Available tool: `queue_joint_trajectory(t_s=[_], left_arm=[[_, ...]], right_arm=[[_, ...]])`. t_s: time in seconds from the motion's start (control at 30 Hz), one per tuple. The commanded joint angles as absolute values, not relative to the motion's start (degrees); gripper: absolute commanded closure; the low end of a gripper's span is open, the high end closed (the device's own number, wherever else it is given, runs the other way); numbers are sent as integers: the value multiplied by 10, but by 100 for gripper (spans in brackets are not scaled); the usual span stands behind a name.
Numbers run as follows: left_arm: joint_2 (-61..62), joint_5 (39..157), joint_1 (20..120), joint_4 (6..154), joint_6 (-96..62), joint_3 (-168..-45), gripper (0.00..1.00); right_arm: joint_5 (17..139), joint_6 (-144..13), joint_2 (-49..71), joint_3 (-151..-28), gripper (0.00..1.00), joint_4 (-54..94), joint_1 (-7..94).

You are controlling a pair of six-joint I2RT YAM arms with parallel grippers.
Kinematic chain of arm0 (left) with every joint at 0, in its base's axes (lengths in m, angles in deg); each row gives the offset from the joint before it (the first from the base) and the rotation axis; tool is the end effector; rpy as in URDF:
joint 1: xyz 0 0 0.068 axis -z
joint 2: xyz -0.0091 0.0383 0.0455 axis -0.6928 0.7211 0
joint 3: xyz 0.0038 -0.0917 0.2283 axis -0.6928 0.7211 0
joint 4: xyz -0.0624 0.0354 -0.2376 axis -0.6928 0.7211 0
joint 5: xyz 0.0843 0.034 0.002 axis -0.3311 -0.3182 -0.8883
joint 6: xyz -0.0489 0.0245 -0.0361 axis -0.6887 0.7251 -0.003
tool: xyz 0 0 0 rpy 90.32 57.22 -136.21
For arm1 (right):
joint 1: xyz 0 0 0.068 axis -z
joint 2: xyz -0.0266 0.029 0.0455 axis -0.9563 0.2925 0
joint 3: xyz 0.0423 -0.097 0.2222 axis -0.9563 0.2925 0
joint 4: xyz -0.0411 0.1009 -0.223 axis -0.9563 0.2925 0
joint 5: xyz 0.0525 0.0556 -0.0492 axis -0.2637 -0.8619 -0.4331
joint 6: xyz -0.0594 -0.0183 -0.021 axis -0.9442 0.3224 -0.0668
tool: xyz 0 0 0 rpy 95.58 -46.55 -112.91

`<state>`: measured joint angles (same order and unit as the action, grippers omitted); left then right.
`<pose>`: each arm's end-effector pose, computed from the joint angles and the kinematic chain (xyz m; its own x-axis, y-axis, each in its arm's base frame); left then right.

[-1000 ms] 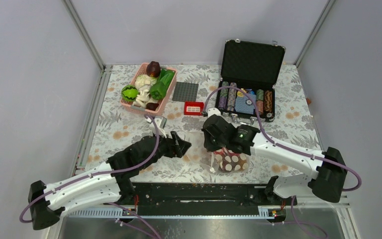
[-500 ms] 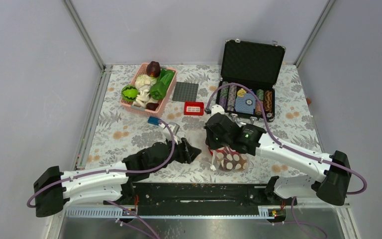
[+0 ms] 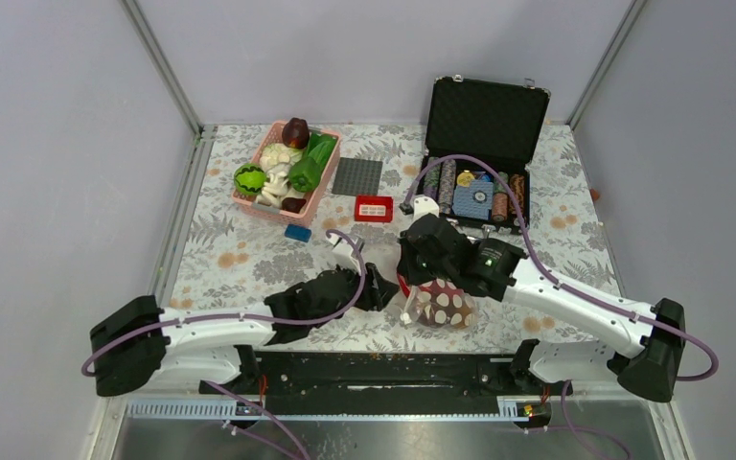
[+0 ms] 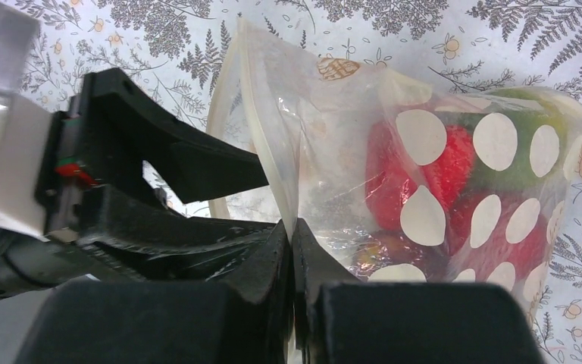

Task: Open the zip-top bag and remove the fake food
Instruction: Pick up the fake fruit from the zipper food storage bag.

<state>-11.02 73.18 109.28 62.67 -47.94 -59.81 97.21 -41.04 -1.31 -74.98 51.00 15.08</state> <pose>0.1177 -0.2222 0.1881 -0.6148 -0.2136 -0.7592 0.4688 0.6751 -0.5696 0.1510 0.2215 0.2845 -0.6753 -0.1165 -0.7283 -0.4647 0.8340 0.2975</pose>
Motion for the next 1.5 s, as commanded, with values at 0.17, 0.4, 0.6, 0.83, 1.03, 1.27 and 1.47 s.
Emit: queue_joint_trajectory(t_s=[0.17, 0.4, 0.6, 0.83, 1.03, 1.27, 1.47], left_arm=[[-54, 727, 1096, 554, -511, -619, 48], [-35, 718, 1096, 553, -529, -616, 42], [-35, 719, 1095, 528, -555, -587, 37], [-33, 723, 1095, 524, -562, -577, 36], [-24, 729, 1095, 531, -559, -587, 36], [-17, 728, 1095, 533, -562, -595, 36], [-15, 728, 1095, 529, -568, -593, 35]], right_arm=[[1005, -413, -48, -763, 68, 518, 149], [1060, -416, -68, -791, 38, 578, 159], [1011, -382, -119, -732, 35, 609, 283], [896, -369, -181, -622, 20, 579, 404], [771, -347, -220, -509, 16, 501, 475], [693, -320, -246, -422, 16, 426, 518], [647, -293, -247, -365, 22, 359, 544]])
